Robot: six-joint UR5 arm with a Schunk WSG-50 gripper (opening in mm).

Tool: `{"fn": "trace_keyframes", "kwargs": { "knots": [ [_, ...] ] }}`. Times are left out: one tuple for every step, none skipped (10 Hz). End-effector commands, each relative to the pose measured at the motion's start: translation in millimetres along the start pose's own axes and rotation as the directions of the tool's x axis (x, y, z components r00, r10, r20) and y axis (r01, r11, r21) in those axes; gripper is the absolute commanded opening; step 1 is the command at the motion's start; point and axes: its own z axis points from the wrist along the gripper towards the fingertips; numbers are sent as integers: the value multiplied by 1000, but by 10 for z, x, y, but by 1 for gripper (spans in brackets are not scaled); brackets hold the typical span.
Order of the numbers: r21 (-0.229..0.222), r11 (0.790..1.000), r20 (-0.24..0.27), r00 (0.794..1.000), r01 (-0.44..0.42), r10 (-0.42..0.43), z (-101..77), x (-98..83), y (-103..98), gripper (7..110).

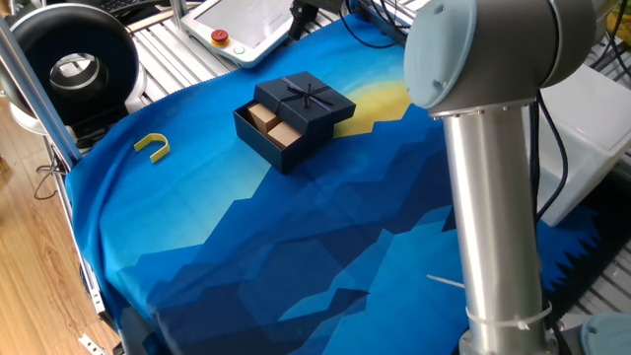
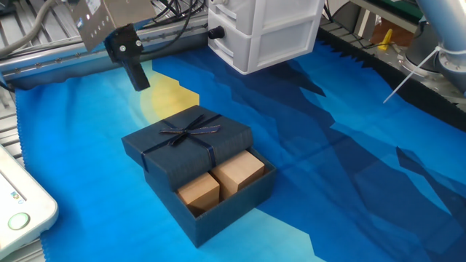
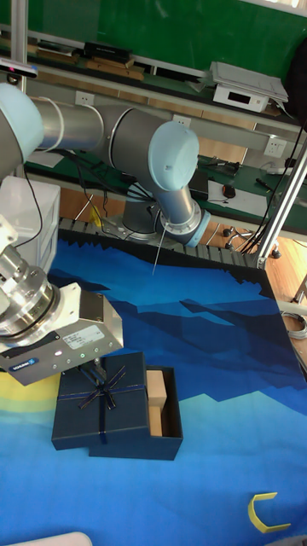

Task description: Slide the outer casing onto the gift box

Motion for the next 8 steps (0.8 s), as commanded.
{"fn": "trace_keyframes", "kwargs": {
  "knots": [
    [14,1000,-8,1000,26,-25,-6,40,-18,7],
    [30,999,-31,999,31,-30,-8,100,-56,7],
    [156,986,-60,997,65,-56,-41,149,-379,7],
    [299,950,-78,994,93,-73,-128,155,-743,7],
    [390,916,-61,995,97,-80,-208,86,-965,7],
    [430,898,-59,995,95,-77,-253,73,-1064,7],
    [404,911,-60,996,84,-66,-224,93,-1000,7],
    [409,909,-50,996,83,-68,-227,67,-1009,7]
  ]
}}
